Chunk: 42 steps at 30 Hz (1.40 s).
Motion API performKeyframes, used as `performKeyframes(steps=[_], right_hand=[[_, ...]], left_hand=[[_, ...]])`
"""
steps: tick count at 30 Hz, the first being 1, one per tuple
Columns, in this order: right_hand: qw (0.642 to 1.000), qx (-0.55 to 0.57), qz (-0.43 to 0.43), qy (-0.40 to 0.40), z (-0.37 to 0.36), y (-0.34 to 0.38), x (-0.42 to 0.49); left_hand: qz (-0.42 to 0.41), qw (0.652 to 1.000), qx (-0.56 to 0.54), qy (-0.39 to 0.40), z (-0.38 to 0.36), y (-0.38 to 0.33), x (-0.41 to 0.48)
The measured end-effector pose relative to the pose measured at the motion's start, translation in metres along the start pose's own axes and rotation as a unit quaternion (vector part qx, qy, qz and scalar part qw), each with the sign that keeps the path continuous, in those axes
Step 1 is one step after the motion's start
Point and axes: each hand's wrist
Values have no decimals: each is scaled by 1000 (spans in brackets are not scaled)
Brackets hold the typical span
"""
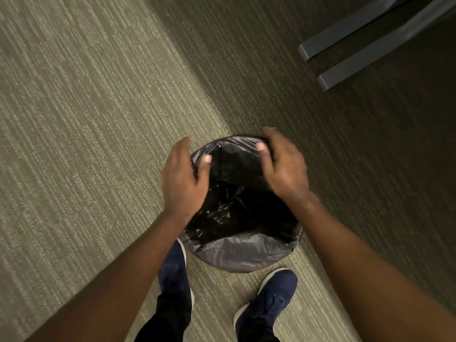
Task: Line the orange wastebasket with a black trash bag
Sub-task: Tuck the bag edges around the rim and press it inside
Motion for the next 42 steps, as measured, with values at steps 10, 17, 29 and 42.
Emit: performKeyframes(steps=[10,17,29,42], right_hand=[[997,-48,11,62,-11,31,53],[996,-19,54,67,-3,42,72],[788,-263,59,554,-53,-11,-140],[995,-99,-6,-14,0,-8,-88]], left_hand=[[6,994,53,99,-14,5,44],[34,994,-21,97,-11,19,38],[3,996,35,86,-12,24,40],[50,991,-47,114,-10,36,34]])
Point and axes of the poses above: each hand's wrist, its own x-axis towards the middle knuckle, its own z-axis out of the back of the hand, y = z × x, and after that the axes turned 1 degree about z, right-handed
